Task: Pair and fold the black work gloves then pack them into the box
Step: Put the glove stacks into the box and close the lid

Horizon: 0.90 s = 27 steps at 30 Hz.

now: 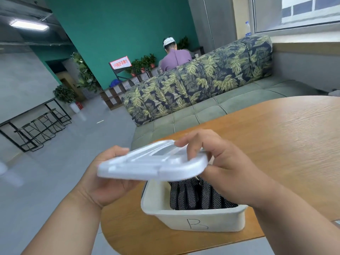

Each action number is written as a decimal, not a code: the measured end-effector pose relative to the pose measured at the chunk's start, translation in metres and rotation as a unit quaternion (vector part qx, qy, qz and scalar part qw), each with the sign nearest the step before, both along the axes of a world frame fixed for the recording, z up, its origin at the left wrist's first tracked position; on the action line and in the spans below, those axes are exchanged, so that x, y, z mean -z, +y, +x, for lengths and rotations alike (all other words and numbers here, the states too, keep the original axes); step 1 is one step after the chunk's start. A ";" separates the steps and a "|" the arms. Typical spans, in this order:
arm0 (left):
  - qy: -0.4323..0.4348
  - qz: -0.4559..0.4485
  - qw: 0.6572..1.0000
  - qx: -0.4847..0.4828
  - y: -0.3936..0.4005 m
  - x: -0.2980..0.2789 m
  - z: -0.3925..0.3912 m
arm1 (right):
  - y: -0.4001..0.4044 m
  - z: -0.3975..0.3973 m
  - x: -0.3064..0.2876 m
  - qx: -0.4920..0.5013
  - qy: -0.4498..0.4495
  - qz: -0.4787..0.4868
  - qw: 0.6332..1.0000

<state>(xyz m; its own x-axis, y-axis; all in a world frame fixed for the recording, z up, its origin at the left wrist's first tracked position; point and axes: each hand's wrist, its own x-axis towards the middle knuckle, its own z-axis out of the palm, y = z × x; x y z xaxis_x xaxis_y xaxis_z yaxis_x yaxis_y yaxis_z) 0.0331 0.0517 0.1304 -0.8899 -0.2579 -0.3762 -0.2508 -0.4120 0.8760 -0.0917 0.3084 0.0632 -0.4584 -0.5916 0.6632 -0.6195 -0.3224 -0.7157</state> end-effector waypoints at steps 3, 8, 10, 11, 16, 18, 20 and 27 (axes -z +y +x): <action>-0.010 0.011 1.000 -0.006 0.001 0.006 0.008 | -0.001 -0.006 0.004 0.091 0.050 0.004 0.995; -0.003 -0.026 0.995 -0.098 0.027 0.042 0.001 | -0.001 -0.036 0.021 0.203 -0.202 0.078 0.955; 0.017 -0.012 0.988 -0.154 0.040 0.060 -0.002 | -0.001 -0.041 0.026 0.141 -0.345 0.115 0.921; 0.026 -0.006 0.984 -0.177 0.046 0.067 -0.004 | 0.000 -0.040 0.027 0.113 -0.388 0.127 0.906; 0.046 0.011 0.973 -0.225 0.083 0.093 -0.011 | -0.002 -0.040 0.032 0.101 -0.436 0.085 0.890; 0.052 -0.002 0.974 -0.219 0.094 0.095 -0.010 | -0.001 -0.045 0.037 0.116 -0.448 0.045 0.885; 0.061 -0.031 0.969 -0.239 0.095 0.093 -0.010 | 0.002 -0.053 0.038 0.120 -0.466 0.014 0.877; -0.028 -0.200 0.921 -0.334 0.026 0.085 0.003 | 0.022 -0.069 0.035 0.054 -0.468 0.043 0.881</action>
